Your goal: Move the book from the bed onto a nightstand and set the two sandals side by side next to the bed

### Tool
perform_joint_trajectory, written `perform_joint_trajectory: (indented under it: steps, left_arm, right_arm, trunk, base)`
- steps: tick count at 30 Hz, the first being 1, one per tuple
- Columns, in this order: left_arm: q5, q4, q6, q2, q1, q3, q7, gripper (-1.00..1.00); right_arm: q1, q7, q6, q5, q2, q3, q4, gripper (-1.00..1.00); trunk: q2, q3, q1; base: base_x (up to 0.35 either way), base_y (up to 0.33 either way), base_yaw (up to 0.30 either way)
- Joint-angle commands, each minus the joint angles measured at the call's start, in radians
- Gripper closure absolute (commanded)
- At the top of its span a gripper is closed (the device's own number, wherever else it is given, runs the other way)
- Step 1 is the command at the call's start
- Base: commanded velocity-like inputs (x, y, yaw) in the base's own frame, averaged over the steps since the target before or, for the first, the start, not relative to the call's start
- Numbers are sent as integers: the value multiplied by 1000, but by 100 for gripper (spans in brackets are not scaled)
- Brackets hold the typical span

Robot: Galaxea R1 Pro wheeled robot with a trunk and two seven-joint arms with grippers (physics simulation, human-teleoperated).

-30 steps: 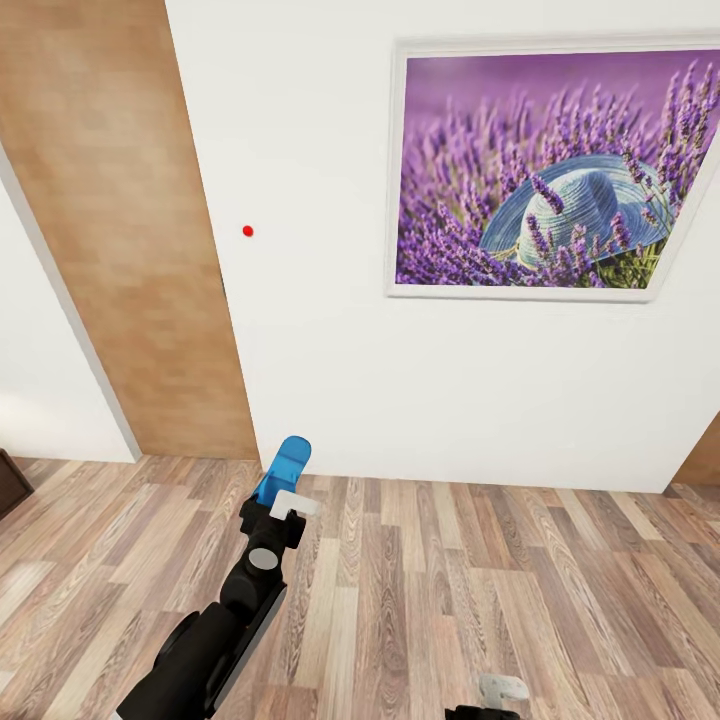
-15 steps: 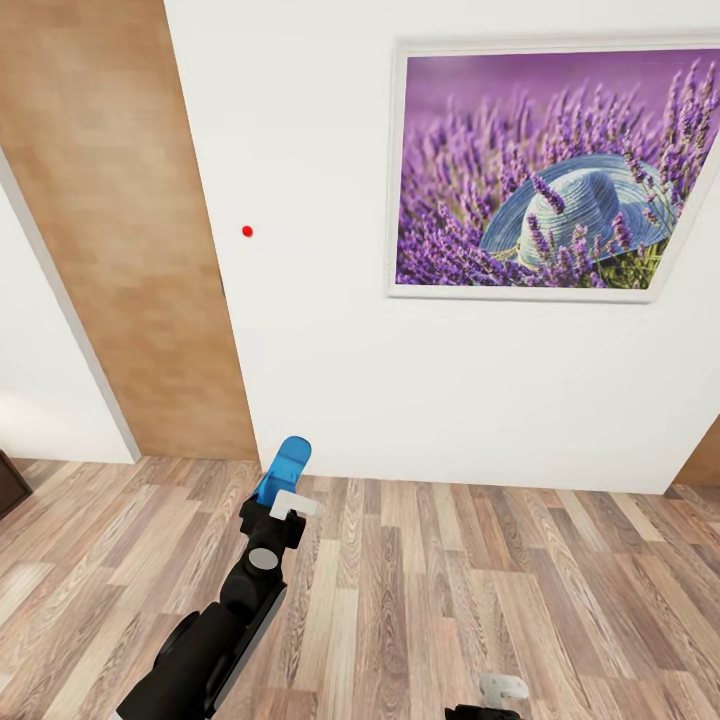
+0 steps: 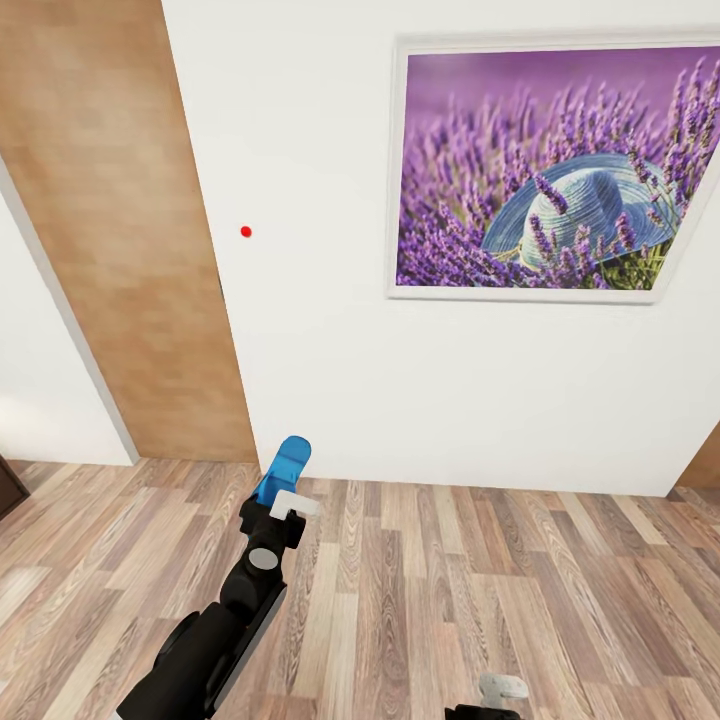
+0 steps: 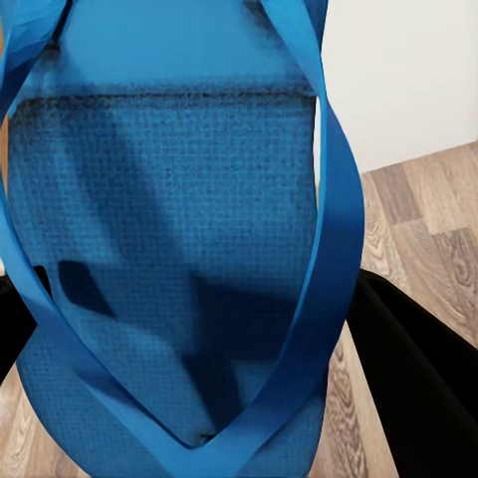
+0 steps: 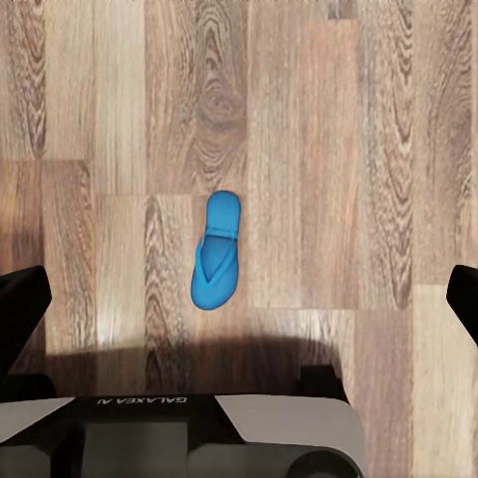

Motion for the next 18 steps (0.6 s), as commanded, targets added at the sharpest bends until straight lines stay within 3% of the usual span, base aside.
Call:
perform_joint_trajectory:
  steps: [1, 18]
  left_arm:
    - [-4, -1, 7, 0, -1, -2, 3, 100]
    - [-4, -1, 9, 0, -1, -2, 3, 100]
  right_arm:
    - [0, 4, 6, 0, 1, -8, -2, -100]
    - [0, 4, 4, 0, 1, -7, -2, -100]
  trunk:
    - [-2, -2, 1]
    - [-2, -2, 1]
  base:
    - [11, 0, 0]
    - [39, -30, 0]
